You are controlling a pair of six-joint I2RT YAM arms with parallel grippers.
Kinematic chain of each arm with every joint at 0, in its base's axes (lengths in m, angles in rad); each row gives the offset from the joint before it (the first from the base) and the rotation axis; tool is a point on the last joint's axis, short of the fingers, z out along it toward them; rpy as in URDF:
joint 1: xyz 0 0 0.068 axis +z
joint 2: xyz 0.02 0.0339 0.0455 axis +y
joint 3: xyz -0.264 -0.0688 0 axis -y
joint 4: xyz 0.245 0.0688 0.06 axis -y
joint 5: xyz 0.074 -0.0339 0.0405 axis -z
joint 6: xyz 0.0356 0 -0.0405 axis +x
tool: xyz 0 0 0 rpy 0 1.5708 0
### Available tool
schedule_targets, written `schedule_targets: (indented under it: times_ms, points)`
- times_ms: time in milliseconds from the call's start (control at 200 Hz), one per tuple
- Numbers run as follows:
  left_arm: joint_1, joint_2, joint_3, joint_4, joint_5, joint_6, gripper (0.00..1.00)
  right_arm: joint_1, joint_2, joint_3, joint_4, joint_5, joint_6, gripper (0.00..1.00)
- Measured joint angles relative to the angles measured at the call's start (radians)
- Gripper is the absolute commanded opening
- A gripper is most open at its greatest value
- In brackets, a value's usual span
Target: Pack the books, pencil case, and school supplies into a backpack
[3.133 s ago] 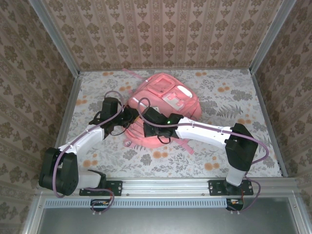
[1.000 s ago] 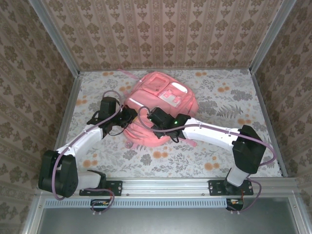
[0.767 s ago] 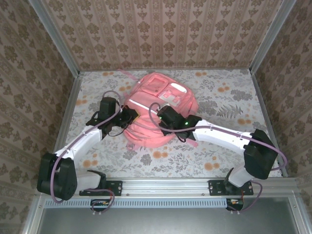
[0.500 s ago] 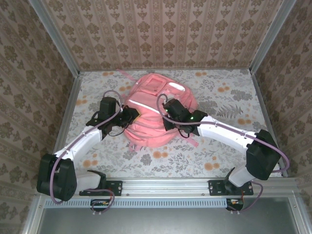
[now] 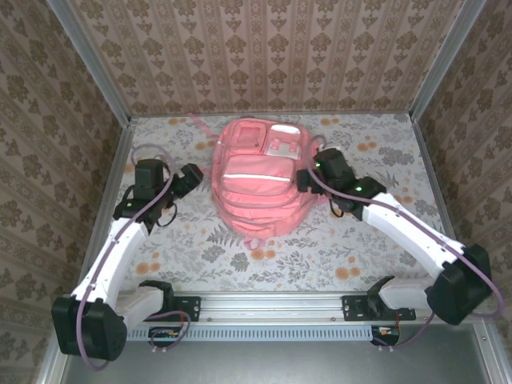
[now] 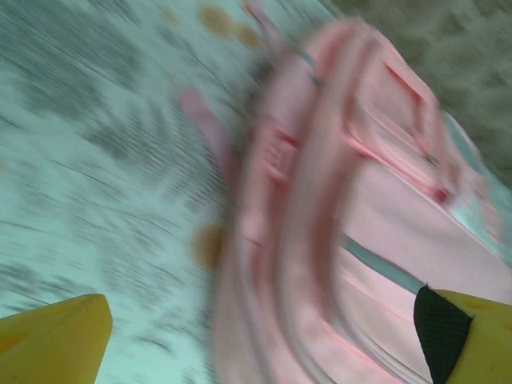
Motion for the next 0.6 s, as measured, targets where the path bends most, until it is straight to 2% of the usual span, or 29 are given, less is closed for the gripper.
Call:
schedule_targets:
  times_ms: [145,305,485,600]
  points:
    - [0.074,-0.069,-0.111,0.072,-0.256,0.126,1.0,-0.143,-0.079,-0.123,0.147,0.16,-0.037,1.0]
    - [0.105,-0.055,-0.254,0.24,-0.428,0.298,1.0,-0.299,-0.058,-0.309,0.322,0.241,-0.076,1.0]
    - [0.121,0.033,-0.359,0.477,-0.469,0.489,1.0,-0.377,0.018,-0.456,0.536,0.241,-0.145,0.99]
    - [0.125,0.092,-0.415,0.634,-0.424,0.592,1.0,-0.377,0.051,-0.555,0.705,0.211,-0.216,1.0]
